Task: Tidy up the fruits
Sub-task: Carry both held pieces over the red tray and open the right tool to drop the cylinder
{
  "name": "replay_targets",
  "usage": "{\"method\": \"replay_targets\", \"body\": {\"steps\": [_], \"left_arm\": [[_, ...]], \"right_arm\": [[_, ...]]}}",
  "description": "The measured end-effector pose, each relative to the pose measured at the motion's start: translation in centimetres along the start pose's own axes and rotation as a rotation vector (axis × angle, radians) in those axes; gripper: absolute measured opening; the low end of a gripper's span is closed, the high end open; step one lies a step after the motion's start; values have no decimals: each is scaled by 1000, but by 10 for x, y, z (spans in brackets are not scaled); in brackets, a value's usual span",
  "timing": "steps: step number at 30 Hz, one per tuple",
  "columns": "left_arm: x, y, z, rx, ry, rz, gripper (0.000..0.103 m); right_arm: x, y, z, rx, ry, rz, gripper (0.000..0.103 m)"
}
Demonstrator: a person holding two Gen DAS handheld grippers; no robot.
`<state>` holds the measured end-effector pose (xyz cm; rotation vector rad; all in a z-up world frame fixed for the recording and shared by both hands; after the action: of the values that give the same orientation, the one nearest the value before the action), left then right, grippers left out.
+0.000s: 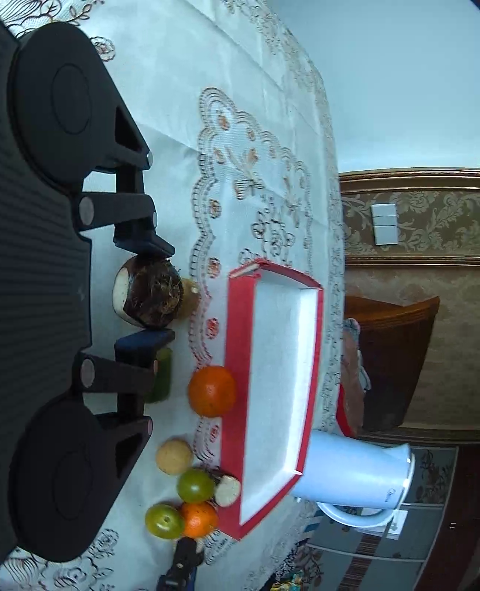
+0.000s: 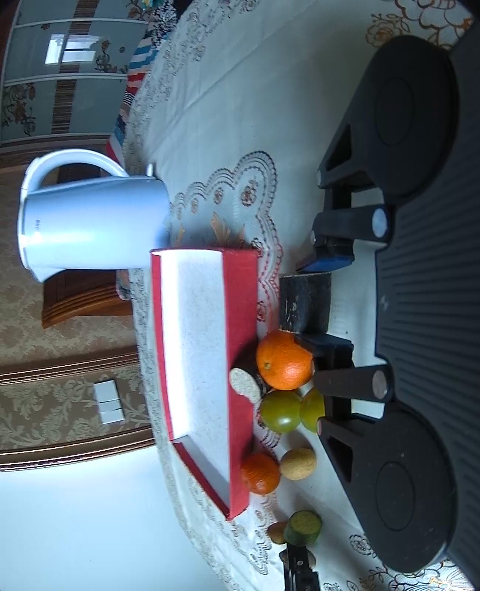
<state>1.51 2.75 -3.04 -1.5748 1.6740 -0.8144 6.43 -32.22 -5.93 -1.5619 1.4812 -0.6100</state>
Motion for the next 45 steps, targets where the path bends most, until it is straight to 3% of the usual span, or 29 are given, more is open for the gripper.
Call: {"method": "replay_targets", "body": {"steps": [11, 20, 33, 45], "left_arm": [[45, -50, 26, 53, 55, 35, 41], [53, -78, 60, 65, 19, 39, 41], [44, -85, 114, -20, -25, 13, 41], [40, -85, 132, -95, -29, -11, 41]], "right_arm": [[-16, -38, -2, 97, 32, -41, 32], [-38, -74, 39, 117, 34, -76, 32], [-37, -82, 110, -10, 50, -30, 32], [-41, -85, 116, 10, 65, -64, 32]]}}
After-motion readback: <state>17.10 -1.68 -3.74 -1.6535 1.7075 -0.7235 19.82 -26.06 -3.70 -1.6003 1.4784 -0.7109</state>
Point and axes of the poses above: each gripper's, at about its wrist camera, not at the fingertips, and z roughly the way its jaws point, x to its right, y to its underside, the point moved 7 cm from there along z, roughly the way its jaws point, and after that the axes turned 5 degrees about z, right-handed, at the moved point
